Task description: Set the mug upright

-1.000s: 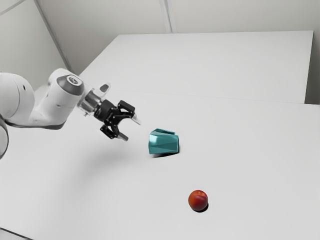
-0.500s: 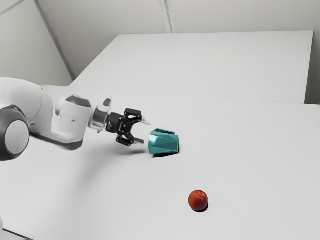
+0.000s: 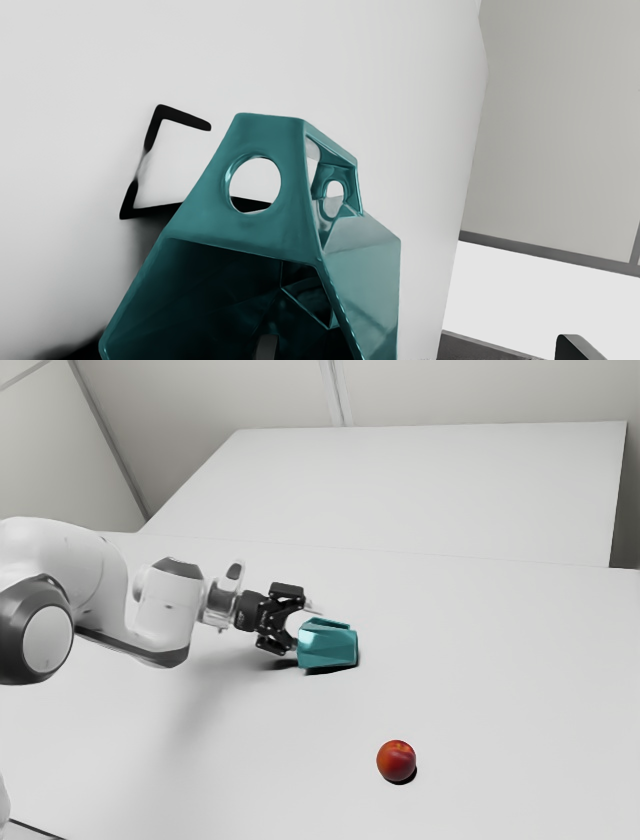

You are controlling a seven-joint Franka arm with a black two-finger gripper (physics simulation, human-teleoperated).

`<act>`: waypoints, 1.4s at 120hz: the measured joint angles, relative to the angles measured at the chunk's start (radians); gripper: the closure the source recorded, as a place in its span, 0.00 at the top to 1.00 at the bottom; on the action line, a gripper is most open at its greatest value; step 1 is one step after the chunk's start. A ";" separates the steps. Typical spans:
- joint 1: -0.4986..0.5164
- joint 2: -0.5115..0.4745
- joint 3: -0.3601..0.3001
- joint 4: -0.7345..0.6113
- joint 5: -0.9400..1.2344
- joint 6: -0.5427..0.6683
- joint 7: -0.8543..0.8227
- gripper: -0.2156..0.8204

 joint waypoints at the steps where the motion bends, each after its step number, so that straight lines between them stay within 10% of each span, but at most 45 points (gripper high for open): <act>1: -0.001 0.000 0.000 0.000 0.000 0.000 0.001 0.79; 29: -0.006 0.000 -0.024 -0.003 -0.016 0.012 0.035 0.31; 51: -0.006 -0.001 -0.037 -0.004 -0.023 0.019 0.052 0.13; 98: -0.033 -0.066 -0.038 0.065 0.104 0.096 0.074 0.05; 140: -0.063 -0.077 -0.039 0.273 1.129 0.061 -0.059 0.04; 168: -0.076 -0.058 -0.043 0.259 1.352 0.109 -0.213 0.04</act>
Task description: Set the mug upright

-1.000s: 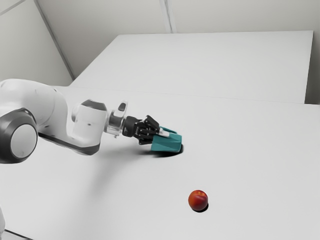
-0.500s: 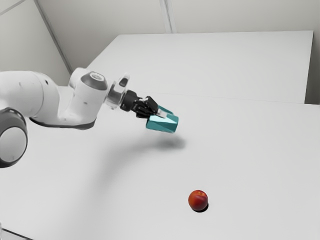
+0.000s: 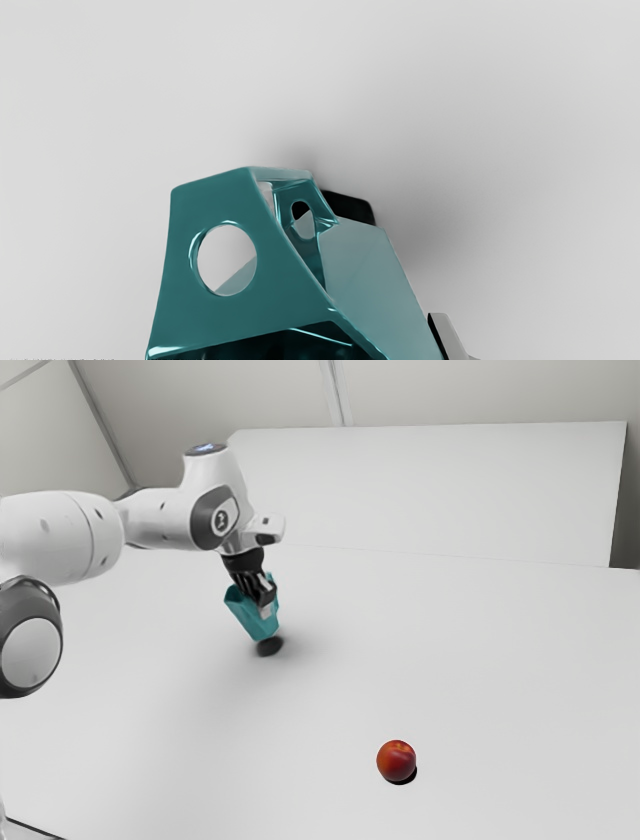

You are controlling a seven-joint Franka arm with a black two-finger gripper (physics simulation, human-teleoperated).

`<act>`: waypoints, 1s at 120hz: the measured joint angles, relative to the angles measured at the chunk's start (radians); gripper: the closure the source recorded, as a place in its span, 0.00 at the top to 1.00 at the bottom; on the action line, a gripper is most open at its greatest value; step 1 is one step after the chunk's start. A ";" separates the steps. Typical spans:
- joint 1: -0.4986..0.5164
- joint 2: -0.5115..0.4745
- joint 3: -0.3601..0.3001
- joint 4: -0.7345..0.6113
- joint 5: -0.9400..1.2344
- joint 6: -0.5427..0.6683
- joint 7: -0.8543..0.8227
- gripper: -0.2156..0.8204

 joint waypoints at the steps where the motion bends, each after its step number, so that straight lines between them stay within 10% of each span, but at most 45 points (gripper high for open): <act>1: -0.001 0.001 0.000 -0.002 0.002 0.003 -0.005 0.04; 28: -0.002 0.009 -0.001 -0.041 0.029 0.060 -0.132 0.04; 74: -0.007 0.000 0.001 -0.011 0.032 0.058 -0.245 0.64; 120: -0.013 -0.058 -0.059 0.466 0.122 -0.378 -0.304 0.77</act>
